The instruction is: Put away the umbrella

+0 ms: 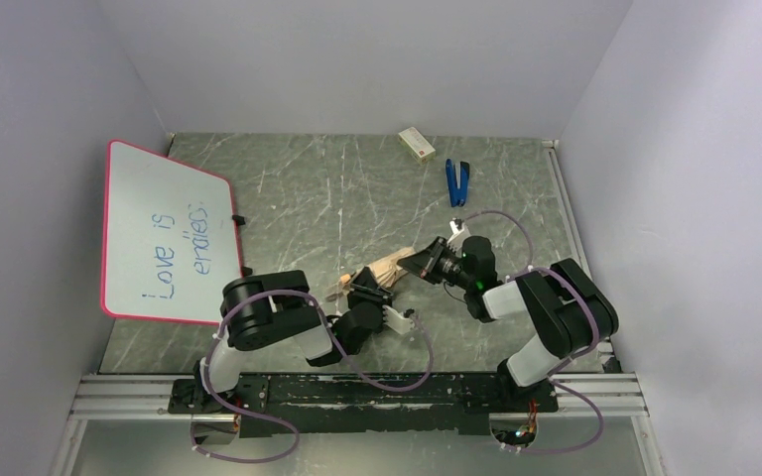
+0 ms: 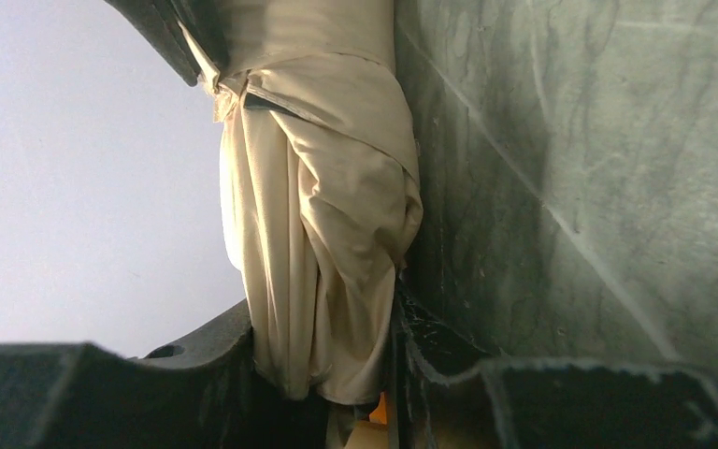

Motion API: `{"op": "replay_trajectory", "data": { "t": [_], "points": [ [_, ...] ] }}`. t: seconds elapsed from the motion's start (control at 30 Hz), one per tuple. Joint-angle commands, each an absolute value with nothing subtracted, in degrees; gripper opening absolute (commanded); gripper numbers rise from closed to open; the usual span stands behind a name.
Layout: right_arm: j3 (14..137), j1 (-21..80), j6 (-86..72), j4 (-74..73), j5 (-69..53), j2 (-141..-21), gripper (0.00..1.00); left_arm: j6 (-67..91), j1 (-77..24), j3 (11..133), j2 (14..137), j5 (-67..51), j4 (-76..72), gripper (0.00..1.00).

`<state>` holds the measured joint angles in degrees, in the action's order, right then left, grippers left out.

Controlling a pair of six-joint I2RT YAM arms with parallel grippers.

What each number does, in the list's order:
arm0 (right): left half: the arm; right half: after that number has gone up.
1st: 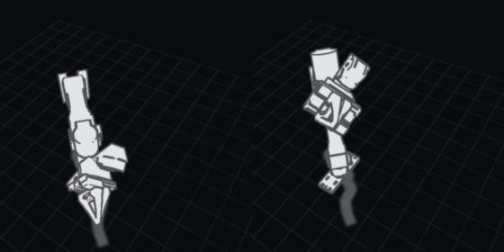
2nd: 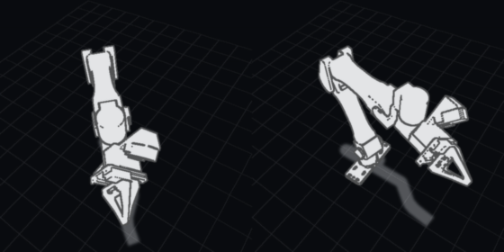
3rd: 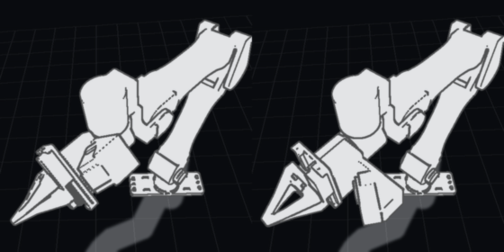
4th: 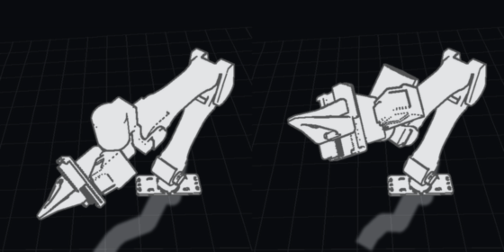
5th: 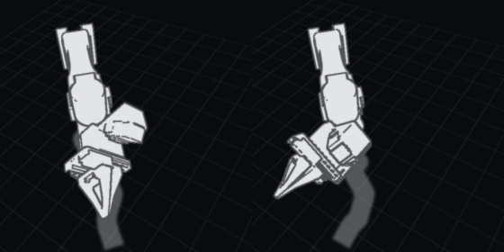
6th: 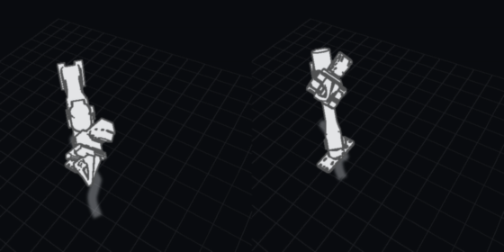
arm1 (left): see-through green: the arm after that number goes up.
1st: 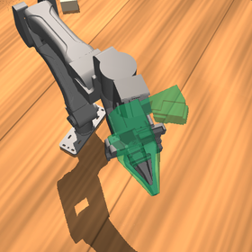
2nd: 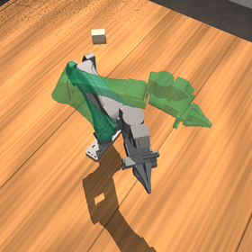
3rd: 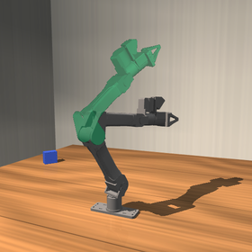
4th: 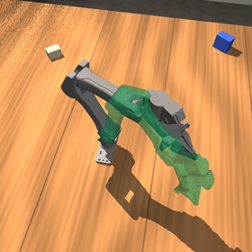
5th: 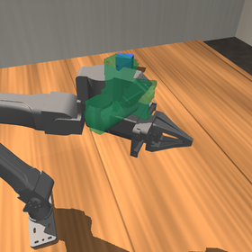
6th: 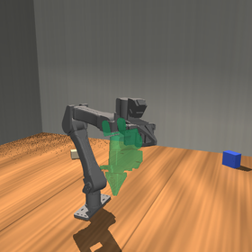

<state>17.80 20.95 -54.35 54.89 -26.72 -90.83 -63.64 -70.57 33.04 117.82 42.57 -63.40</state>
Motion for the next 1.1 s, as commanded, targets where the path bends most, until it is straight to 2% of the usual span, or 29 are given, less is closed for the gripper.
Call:
{"op": "replay_trajectory", "data": {
  "t": [0.0,0.47,0.77,1.07],
  "points": [
    [24.0,20.5,-53.6,57.2,-23.2,-91.2,0.01,-64.9,-75.0,30.7,120.9,34.5,-52.7,0.05],
    [29.8,20.4,-52.9,50.2,-23.0,-98.8,0.06,-65.5,-76.4,30.5,121.3,34.3,-52.9,0.05],
    [30.7,20.5,-53.7,51.9,-24.7,-100.0,0.17,-65.6,-76.5,30.3,121.3,34.2,-53.0,0.05],
    [29.4,20.4,-52.5,51.4,-24.9,-99.7,0.17,-65.6,-76.5,30.6,121.6,34.5,-52.8,0.05]
  ]
}}
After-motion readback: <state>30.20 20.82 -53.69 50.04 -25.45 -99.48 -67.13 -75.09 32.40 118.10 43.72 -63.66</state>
